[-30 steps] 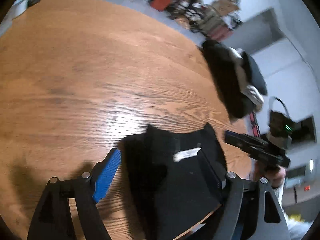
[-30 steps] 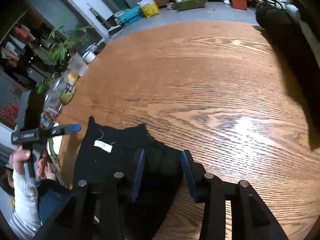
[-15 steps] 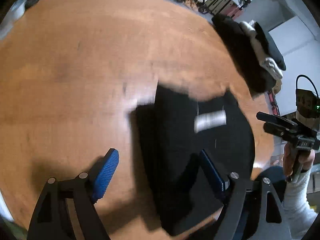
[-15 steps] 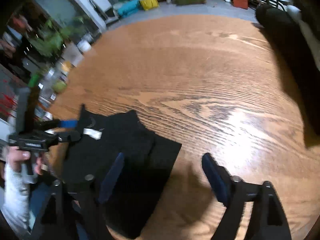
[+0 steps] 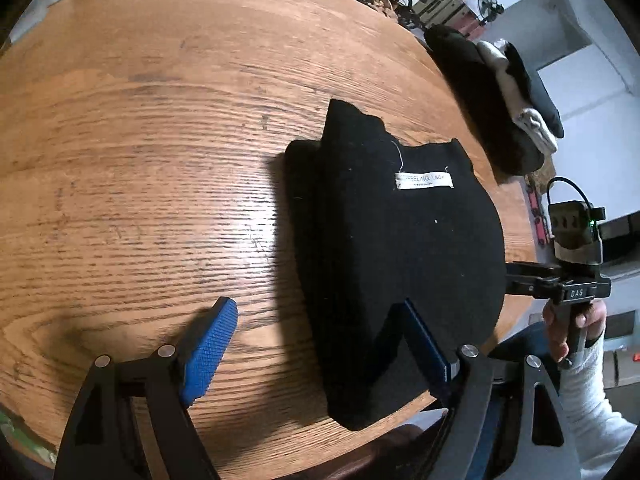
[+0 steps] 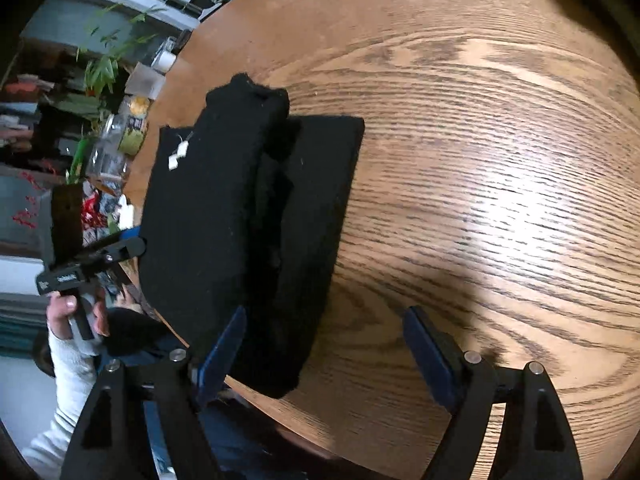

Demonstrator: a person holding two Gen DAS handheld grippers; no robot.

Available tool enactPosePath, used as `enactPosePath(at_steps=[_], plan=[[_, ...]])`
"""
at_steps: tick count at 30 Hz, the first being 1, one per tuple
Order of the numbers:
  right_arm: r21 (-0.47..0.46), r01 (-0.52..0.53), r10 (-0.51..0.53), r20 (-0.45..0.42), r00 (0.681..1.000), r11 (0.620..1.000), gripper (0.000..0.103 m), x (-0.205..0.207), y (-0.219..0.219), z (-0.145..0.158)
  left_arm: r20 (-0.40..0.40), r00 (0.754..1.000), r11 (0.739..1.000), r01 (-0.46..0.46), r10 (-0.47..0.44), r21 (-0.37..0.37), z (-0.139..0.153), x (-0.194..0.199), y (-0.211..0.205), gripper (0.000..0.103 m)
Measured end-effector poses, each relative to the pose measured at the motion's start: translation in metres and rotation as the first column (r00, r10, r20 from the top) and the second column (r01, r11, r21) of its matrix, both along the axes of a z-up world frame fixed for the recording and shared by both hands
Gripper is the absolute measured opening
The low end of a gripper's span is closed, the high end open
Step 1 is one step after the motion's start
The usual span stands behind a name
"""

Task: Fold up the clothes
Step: 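Lift the folded black garment off the table with both grippers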

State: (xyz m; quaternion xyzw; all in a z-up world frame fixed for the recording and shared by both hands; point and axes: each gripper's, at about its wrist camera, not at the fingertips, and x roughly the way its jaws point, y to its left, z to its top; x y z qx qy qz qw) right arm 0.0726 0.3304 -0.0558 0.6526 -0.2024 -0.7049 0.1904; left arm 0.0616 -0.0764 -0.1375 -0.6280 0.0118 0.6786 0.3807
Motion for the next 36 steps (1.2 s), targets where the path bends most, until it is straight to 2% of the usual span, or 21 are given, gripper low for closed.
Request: enactPosePath(at_steps=[5, 8, 15, 20, 24, 26, 27, 28, 29, 34, 36], plan=[[-0.015, 0.016, -0.016, -0.033, 0.999, 1.000, 0.084, -0.003, 0.001, 0.014, -0.051, 0.997, 0.998, 0.059, -0.059, -0.001, -0.003, 0.010, 0.004, 0.084], [-0.061, 0.025, -0.029, -0.072, 0.997, 0.998, 0.087, -0.004, 0.004, 0.026, -0.040, 0.994, 0.994, 0.105, -0.104, 0.014, -0.008, 0.014, 0.011, 0.084], [-0.060, -0.027, 0.026, -0.020, 0.999, 0.998, 0.087, -0.009, -0.011, 0.011, 0.001, 0.993, 0.993, 0.118, -0.118, 0.018, -0.023, 0.005, 0.020, 0.092], [-0.082, -0.027, 0.026, -0.007, 1.000, 0.996, 0.087, -0.015, -0.016, 0.007, -0.019, 0.990, 0.990, 0.141, -0.140, 0.029, -0.024, 0.001, 0.026, 0.095], [-0.108, -0.020, 0.024, 0.029, 0.999, 0.994, 0.091, -0.020, -0.019, -0.001, -0.006, 0.989, 0.987, 0.150, -0.150, 0.058, -0.026, 0.006, 0.036, 0.096], [-0.133, -0.022, 0.026, 0.029, 0.999, 0.991, 0.094, -0.022, -0.024, -0.002, 0.032, 0.985, 0.981, 0.167, -0.171, 0.102, -0.029, 0.008, 0.044, 0.096], [-0.133, -0.031, 0.035, 0.025, 0.999, 0.991, 0.094, -0.022, -0.026, -0.001, 0.036, 0.984, 0.980, 0.170, -0.175, 0.105, -0.031, 0.010, 0.055, 0.097], [-0.133, -0.041, 0.044, 0.019, 0.999, 0.990, 0.098, -0.022, -0.029, 0.000, 0.039, 0.983, 0.979, 0.174, -0.179, 0.107, -0.033, 0.013, 0.064, 0.102], [-0.132, -0.046, 0.048, 0.014, 0.999, 0.990, 0.103, -0.020, -0.031, 0.000, 0.030, 0.980, 0.976, 0.192, -0.196, 0.107, -0.033, 0.016, 0.068, 0.103], [-0.035, -0.135, 0.131, -0.092, 0.987, 0.990, 0.103, -0.014, -0.062, 0.008, 0.024, 0.971, 0.965, 0.232, -0.236, 0.123, -0.035, 0.021, 0.081, 0.103], [-0.021, -0.148, 0.144, -0.127, 0.981, 0.989, 0.103, -0.010, -0.070, 0.010, 0.042, 0.973, 0.967, 0.220, -0.227, 0.127, -0.037, 0.019, 0.085, 0.103]])
